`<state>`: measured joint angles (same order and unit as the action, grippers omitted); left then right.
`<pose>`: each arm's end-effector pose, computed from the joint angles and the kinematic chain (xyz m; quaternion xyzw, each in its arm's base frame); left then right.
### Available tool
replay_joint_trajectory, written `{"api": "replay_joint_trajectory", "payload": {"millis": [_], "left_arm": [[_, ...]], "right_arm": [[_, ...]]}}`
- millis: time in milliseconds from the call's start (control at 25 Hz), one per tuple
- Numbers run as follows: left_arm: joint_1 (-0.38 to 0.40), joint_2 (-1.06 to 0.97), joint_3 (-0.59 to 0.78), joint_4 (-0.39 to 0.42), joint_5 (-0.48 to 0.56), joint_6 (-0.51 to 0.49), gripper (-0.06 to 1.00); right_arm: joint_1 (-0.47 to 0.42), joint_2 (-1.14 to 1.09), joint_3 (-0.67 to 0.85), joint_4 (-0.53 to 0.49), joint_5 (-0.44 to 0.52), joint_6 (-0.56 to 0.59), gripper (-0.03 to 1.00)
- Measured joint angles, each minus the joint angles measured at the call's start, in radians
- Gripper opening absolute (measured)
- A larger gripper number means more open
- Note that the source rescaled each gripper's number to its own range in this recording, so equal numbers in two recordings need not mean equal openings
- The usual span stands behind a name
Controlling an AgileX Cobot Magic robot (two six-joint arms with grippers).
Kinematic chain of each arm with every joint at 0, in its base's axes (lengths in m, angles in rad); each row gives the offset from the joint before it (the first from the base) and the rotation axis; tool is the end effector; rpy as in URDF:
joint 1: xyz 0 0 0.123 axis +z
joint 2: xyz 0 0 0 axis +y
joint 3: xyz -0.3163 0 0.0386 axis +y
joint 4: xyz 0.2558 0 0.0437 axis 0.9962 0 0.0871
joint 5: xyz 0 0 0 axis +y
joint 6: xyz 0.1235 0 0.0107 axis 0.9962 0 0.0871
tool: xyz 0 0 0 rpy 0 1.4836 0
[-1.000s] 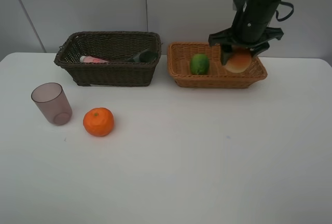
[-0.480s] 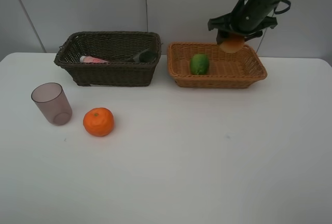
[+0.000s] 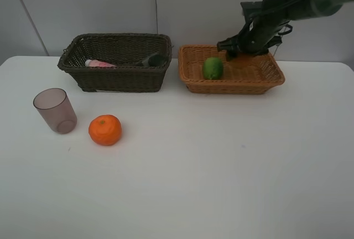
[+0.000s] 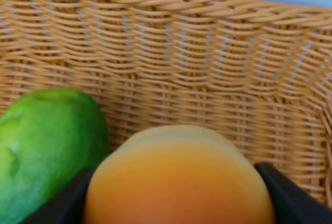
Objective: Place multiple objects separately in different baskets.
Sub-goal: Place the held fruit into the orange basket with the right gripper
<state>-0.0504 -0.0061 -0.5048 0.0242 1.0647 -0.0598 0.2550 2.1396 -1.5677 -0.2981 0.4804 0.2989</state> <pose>-0.0040 0.0028 0.2670 -0.0046 0.8514 -0.0168 0.5243 0.5010 0.1132 0.1673 -0.0845 0.9460 -0.0201 0.3123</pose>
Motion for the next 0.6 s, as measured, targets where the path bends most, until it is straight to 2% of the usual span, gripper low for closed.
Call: {"api": "replay_joint_trajectory", "payload": {"millis": [280, 360, 480, 600], "left_arm": [[0.0, 0.0, 0.0, 0.0, 0.0, 0.0, 0.92], [0.0, 0.0, 0.0, 0.0, 0.0, 0.0, 0.92], [0.0, 0.0, 0.0, 0.0, 0.0, 0.0, 0.92], [0.0, 0.0, 0.0, 0.0, 0.0, 0.0, 0.92]], "right_arm": [[0.0, 0.029, 0.0, -0.008, -0.005, 0.0, 0.5], [0.0, 0.029, 0.0, -0.011, -0.005, 0.0, 0.59], [0.0, 0.029, 0.0, -0.016, -0.005, 0.0, 0.82], [0.0, 0.025, 0.0, -0.018, -0.005, 0.0, 0.91]]}}
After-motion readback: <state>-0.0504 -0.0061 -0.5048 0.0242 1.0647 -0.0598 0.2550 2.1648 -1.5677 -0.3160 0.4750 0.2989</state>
